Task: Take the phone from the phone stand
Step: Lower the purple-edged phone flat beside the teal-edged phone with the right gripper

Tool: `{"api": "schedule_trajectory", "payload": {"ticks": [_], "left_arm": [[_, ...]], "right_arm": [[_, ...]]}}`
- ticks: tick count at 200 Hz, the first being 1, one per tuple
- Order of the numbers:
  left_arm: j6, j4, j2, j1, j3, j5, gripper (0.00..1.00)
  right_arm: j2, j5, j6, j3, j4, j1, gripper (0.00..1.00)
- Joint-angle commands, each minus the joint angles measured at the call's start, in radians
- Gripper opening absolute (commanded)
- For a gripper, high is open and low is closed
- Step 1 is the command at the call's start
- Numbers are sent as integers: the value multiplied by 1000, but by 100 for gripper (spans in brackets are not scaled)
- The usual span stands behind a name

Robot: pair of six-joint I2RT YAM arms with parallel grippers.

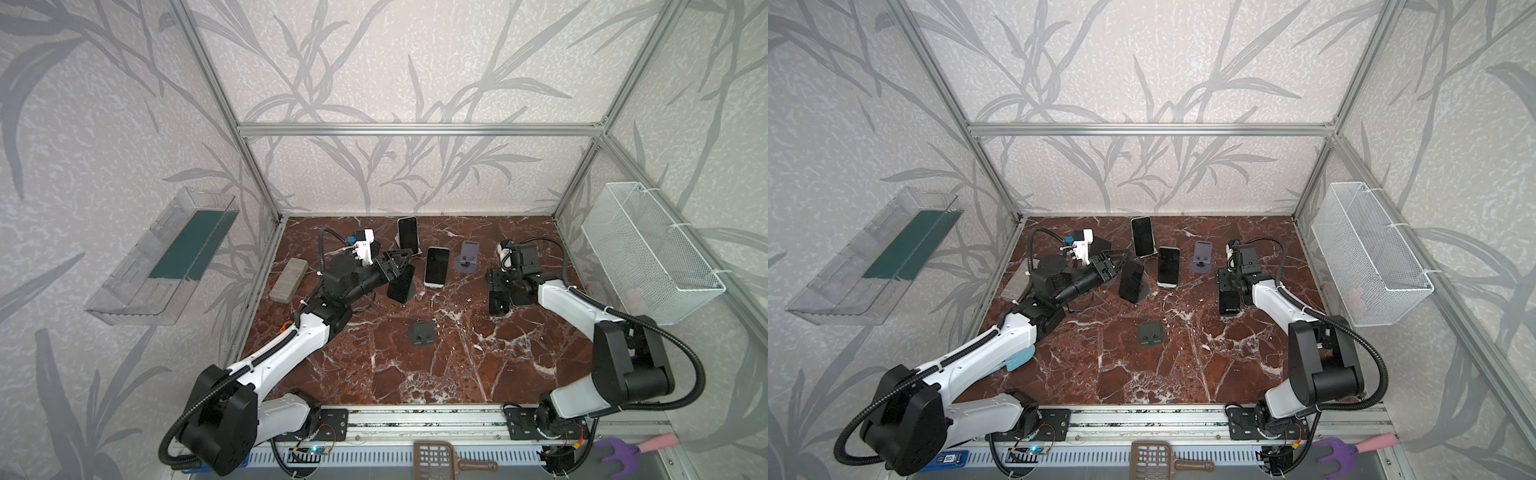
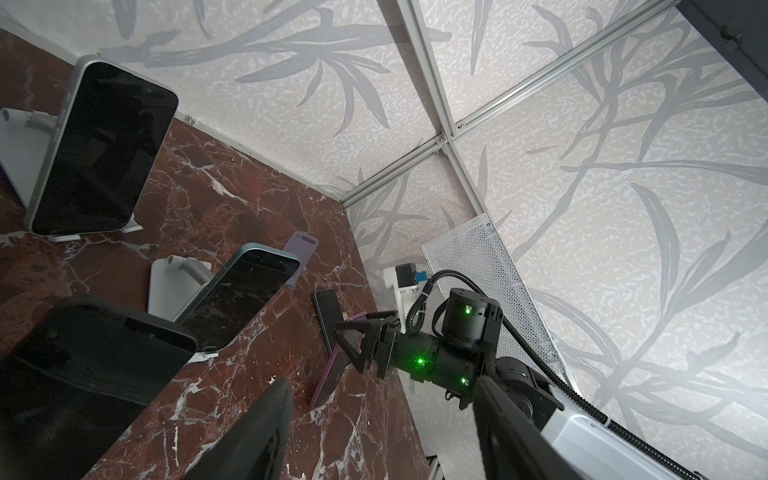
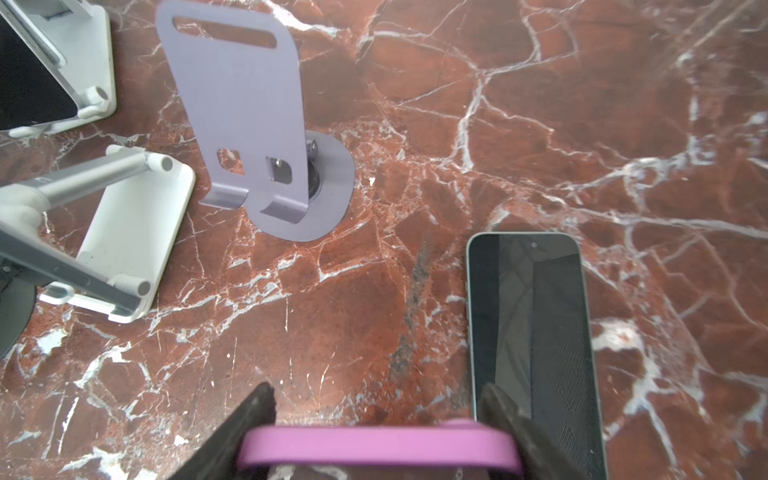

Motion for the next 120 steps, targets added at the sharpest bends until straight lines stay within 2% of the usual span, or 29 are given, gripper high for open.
{"api": "schedule_trajectory", "payload": {"ticks": [1,71,120], "left_arm": [[9,16,7,-5,8,12,70],[18,7,7,-5,9,6,70],[18,6,16,-5,11,8,70]], "right_arm": [[27,-64,-19,57,-9,-10,65],[130,-64,-11,93,-1,-10,66],[215,-46,-23,197,-106,-11,66]]}}
